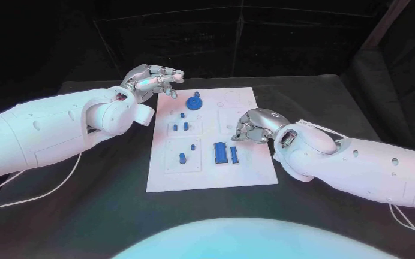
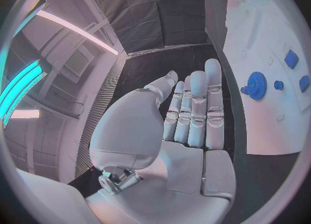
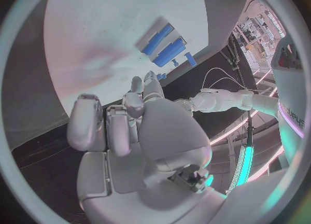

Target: Assemble the parts on the task board

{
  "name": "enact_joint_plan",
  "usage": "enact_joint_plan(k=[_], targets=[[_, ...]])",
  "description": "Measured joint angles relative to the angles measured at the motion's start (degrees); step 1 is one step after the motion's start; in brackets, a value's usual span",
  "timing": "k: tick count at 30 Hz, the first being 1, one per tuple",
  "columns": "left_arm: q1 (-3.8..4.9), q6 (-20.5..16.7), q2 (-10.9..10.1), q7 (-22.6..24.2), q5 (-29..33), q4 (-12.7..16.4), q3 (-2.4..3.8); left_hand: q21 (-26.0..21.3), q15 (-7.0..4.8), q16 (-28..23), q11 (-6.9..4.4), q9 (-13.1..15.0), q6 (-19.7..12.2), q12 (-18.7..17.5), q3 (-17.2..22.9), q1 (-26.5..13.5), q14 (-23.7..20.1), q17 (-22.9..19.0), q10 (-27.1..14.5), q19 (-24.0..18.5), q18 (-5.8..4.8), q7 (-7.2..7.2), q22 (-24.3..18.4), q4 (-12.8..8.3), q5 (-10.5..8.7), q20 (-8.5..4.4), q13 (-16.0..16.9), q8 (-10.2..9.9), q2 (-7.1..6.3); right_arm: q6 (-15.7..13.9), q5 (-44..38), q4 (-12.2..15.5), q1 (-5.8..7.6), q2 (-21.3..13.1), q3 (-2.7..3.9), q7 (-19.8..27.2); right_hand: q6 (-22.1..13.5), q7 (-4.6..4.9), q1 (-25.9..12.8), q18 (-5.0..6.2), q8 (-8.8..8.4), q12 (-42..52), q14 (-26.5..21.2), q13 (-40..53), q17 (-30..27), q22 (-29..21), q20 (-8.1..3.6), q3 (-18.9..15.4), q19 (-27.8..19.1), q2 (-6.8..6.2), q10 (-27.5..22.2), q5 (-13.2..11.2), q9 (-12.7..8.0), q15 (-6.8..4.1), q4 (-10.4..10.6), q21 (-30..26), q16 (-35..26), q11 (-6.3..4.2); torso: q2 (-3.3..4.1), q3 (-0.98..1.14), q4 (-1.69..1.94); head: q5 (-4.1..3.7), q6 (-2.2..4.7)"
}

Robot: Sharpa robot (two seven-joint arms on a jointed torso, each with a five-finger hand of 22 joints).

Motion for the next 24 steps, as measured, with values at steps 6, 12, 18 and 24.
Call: enact_joint_plan(k=[6,12,18,24], targets=[[0.00,0.0,0.0,0.0,0.0,0.0,-0.02,0.0,0.00,0.0,0.00,0.0,0.0,0.0,0.0,0.0,0.0,0.0,0.0,0.0,0.00,0.00,0.0,0.0,0.00,0.00,0.0,0.0,0.00,0.8,-1.8,0.0,-0.67,0.4,0.00,-1.3,0.2,-0.21,0.0,0.00,0.50,0.0,0.0,0.0,0.0,0.5,-0.22,0.0,0.2,0.00,0.4,0.0,0.2,0.00,0.0,0.2,0.0,0.00,0.02,0.00,0.02,0.09,-0.33],[0.00,0.0,0.0,0.0,0.0,0.0,-0.03,0.0,0.00,0.0,0.00,0.0,0.0,0.0,-0.2,0.3,0.0,-0.1,0.0,0.0,0.00,0.00,-0.1,-0.2,0.00,0.00,-0.1,0.0,0.29,2.3,-3.3,0.1,-1.09,0.6,-0.01,-2.1,0.2,-0.21,0.0,0.00,1.00,0.3,0.0,0.0,0.0,0.7,-0.21,0.0,0.2,0.00,0.5,0.0,0.3,0.01,0.0,0.5,0.2,0.07,0.04,0.03,0.03,0.27,-0.66],[0.00,0.0,0.0,0.0,0.0,0.0,-0.05,0.0,0.00,0.0,0.00,0.0,0.0,0.0,-0.2,0.3,0.0,-0.1,0.0,0.0,0.00,0.00,-0.1,-0.2,0.00,0.00,-0.1,0.0,0.29,3.6,-4.5,0.0,-1.22,0.8,-0.01,-2.6,0.0,-0.37,0.0,0.01,1.00,0.3,0.0,0.1,0.0,0.7,-0.21,0.0,0.2,0.00,0.7,0.0,0.3,0.01,0.0,0.5,0.2,-0.16,0.06,0.03,0.08,0.28,-0.78],[0.00,0.0,0.0,0.0,0.0,-0.1,-0.05,0.0,0.00,0.0,0.00,0.0,0.0,0.0,-0.2,0.3,0.0,-0.1,0.0,0.0,0.00,0.00,-0.1,-0.2,0.00,0.00,0.0,0.0,0.29,4.6,-5.3,-0.4,-1.43,1.4,-0.01,-3.1,0.0,-0.37,0.0,0.01,1.30,0.8,0.0,0.4,0.0,0.9,-0.21,0.0,0.2,0.01,0.9,0.0,0.3,0.02,0.0,0.5,0.2,-0.27,0.06,0.04,0.11,0.30,-0.87]])
